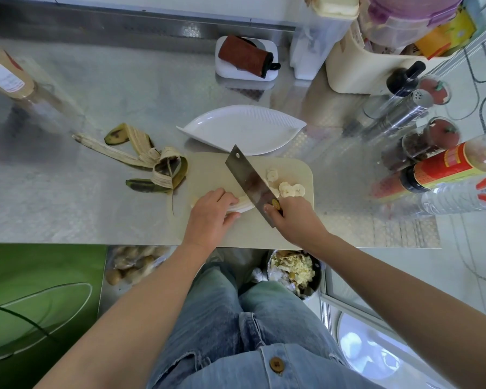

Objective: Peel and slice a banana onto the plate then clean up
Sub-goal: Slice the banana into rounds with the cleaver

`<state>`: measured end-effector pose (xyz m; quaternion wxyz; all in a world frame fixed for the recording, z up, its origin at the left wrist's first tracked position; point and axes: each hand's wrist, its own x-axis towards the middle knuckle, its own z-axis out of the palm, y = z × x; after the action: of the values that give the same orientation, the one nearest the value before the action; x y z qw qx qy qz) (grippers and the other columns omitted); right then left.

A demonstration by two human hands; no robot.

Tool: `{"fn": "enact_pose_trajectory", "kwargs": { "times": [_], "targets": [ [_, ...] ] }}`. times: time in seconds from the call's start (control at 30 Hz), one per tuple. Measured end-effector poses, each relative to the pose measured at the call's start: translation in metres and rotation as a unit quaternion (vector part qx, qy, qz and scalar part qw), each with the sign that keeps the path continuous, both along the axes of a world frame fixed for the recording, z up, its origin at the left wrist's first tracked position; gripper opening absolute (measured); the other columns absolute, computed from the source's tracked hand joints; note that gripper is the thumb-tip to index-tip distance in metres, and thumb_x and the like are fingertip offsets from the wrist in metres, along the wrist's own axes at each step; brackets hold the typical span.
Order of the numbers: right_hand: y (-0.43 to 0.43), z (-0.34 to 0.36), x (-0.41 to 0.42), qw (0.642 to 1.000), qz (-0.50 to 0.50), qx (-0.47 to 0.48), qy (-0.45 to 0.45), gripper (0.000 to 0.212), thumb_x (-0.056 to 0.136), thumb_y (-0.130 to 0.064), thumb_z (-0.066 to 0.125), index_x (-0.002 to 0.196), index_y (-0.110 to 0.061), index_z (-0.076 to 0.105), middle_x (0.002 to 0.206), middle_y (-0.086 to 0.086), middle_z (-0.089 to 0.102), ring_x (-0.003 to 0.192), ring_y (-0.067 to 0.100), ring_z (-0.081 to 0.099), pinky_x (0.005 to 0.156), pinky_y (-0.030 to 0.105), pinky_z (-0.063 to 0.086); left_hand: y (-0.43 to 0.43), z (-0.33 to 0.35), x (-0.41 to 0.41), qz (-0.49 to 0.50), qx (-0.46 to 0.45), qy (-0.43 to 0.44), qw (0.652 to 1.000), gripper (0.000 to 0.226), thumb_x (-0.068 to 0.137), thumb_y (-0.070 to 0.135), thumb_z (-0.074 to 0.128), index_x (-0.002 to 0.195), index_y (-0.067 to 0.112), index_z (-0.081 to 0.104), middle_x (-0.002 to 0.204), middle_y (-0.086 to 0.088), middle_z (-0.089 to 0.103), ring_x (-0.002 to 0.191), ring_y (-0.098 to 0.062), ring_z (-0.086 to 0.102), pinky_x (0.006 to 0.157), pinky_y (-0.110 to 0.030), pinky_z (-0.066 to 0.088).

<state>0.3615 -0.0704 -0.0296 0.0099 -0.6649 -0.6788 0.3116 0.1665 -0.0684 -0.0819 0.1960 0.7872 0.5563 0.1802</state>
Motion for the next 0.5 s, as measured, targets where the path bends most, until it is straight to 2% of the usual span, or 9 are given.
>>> {"fn": "enact_pose_trajectory", "kwargs": {
  "times": [0.2,0.37,0.5],
  "targets": [
    [0.000,0.004,0.003,0.999,0.034,-0.008,-0.029,0.043,0.097,-0.034,0.046,0.058,-0.019,0.036,0.055,0.002,0.043,0.057,0.026,0.049,0.055,0.035,0.039,-0.001,0.001,0.000,0.001,-0.004,0.002,1.000,0.029,0.073,0.018,0.080,0.096,0.011,0.064,0.093,-0.007,0.062,0.081,-0.023,0.058,0.067,-0.030,0.049],
    [-0.002,0.001,0.000,0.999,0.029,-0.022,-0.031,0.036,0.097,-0.033,0.046,0.068,-0.011,0.046,0.058,0.003,0.045,0.060,0.026,0.050,0.055,0.033,0.037,0.000,0.001,0.001,-0.003,-0.001,0.003,1.000,0.029,0.072,0.018,0.081,0.095,0.011,0.065,0.091,-0.007,0.061,0.079,-0.023,0.058,0.065,-0.034,0.051],
    [-0.004,-0.005,-0.006,0.999,0.027,-0.023,-0.040,0.045,0.098,-0.031,0.046,0.057,-0.016,0.034,0.056,0.002,0.038,0.056,0.022,0.042,0.048,0.032,0.027,0.000,0.001,0.000,-0.002,-0.002,0.005,1.000,0.029,0.072,0.018,0.080,0.095,0.011,0.064,0.091,-0.006,0.061,0.079,-0.023,0.057,0.066,-0.035,0.051]
  ]
}}
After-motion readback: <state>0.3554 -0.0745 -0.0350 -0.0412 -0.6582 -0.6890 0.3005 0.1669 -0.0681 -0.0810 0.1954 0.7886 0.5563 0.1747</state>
